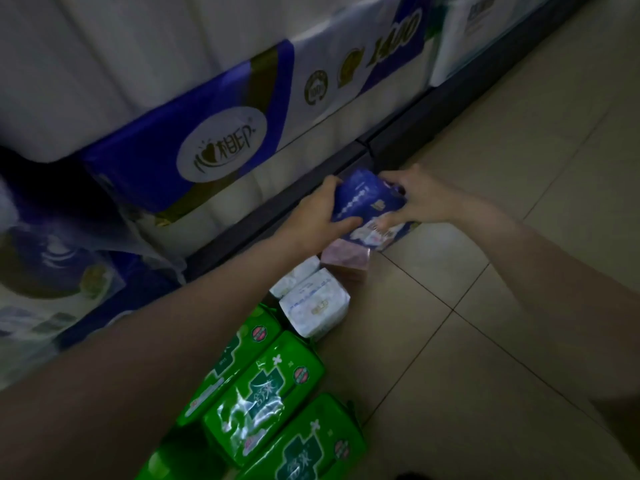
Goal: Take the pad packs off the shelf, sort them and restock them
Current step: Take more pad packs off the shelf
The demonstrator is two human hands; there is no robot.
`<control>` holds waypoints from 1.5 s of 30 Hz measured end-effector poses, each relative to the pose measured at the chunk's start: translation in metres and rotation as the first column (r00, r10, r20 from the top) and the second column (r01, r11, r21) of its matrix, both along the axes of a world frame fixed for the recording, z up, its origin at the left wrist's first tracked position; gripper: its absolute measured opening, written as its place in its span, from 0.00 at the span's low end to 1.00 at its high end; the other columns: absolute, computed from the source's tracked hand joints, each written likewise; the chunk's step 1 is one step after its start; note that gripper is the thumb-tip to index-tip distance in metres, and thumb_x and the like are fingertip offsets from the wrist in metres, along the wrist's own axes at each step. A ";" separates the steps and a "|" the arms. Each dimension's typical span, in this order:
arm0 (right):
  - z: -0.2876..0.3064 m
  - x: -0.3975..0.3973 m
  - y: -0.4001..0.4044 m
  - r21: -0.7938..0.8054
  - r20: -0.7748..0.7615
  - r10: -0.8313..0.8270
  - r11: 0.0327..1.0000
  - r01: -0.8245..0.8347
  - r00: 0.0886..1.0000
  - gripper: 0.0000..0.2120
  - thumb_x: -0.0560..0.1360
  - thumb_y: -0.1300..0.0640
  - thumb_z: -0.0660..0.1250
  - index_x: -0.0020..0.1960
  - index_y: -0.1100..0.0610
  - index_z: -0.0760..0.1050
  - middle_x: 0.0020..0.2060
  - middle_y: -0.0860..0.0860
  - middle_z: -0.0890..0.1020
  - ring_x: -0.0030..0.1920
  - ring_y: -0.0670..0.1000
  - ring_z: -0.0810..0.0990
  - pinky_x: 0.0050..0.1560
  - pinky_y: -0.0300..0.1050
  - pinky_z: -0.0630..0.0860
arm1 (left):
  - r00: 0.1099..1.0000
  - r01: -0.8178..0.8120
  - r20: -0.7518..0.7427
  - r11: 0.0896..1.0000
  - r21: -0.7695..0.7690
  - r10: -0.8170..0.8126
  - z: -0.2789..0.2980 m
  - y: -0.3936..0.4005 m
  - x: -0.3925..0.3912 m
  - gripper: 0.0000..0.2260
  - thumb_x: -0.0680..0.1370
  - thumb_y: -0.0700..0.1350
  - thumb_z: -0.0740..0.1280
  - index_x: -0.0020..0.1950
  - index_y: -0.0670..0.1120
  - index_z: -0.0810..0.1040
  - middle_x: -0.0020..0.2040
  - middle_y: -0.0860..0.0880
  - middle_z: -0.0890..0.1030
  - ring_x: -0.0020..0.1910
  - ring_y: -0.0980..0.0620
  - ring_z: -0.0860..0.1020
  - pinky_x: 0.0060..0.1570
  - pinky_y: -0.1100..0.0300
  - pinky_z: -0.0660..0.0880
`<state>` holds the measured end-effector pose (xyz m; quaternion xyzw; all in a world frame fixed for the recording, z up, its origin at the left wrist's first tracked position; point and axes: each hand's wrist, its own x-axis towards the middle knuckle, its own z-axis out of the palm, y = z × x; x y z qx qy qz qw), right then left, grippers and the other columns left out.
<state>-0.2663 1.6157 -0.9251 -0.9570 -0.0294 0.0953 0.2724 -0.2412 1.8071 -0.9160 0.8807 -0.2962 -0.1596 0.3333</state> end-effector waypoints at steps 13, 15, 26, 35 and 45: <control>-0.088 0.018 -0.025 -0.681 -0.023 -0.134 0.727 0.083 0.991 0.21 0.78 0.58 0.61 0.70 0.54 0.64 0.67 0.55 0.66 0.68 0.61 0.62 0.60 0.54 0.70 | 0.858 0.427 -0.188 0.461 0.778 -0.477 -0.078 -0.035 0.018 0.19 0.80 0.58 0.52 0.71 0.59 0.66 0.78 0.45 0.45 0.76 0.45 0.43 0.72 0.47 0.44; -0.095 0.024 -0.023 -0.708 0.022 -0.120 0.699 0.100 0.992 0.22 0.78 0.58 0.61 0.71 0.55 0.64 0.67 0.55 0.65 0.68 0.61 0.62 0.58 0.52 0.70 | 0.851 0.453 -0.231 0.436 0.778 -0.472 -0.084 -0.040 0.023 0.19 0.80 0.58 0.53 0.71 0.60 0.65 0.78 0.43 0.46 0.76 0.42 0.48 0.72 0.46 0.49; -0.104 0.029 -0.025 -0.480 0.024 -0.100 0.872 0.099 0.995 0.27 0.77 0.62 0.62 0.73 0.57 0.57 0.71 0.58 0.61 0.68 0.60 0.63 0.60 0.53 0.70 | 0.897 0.264 -0.077 0.388 0.883 -0.435 -0.086 -0.036 0.037 0.24 0.81 0.52 0.55 0.76 0.53 0.53 0.72 0.41 0.61 0.68 0.41 0.64 0.65 0.50 0.59; 0.014 0.022 -0.020 -0.189 0.443 -0.194 0.934 0.302 0.876 0.31 0.64 0.73 0.65 0.67 0.64 0.68 0.63 0.65 0.68 0.58 0.67 0.70 0.58 0.59 0.71 | 0.695 0.188 0.396 0.683 0.706 -0.600 0.032 -0.042 0.032 0.18 0.78 0.44 0.57 0.68 0.44 0.68 0.63 0.43 0.71 0.58 0.43 0.74 0.50 0.54 0.69; 0.310 0.008 0.044 0.114 0.905 -0.248 0.923 0.366 0.344 0.24 0.68 0.71 0.61 0.63 0.65 0.68 0.60 0.64 0.68 0.59 0.63 0.71 0.61 0.53 0.68 | 0.233 -0.005 0.959 0.986 0.164 -0.158 0.322 0.027 0.010 0.16 0.68 0.45 0.58 0.51 0.42 0.78 0.48 0.42 0.79 0.44 0.42 0.77 0.42 0.54 0.62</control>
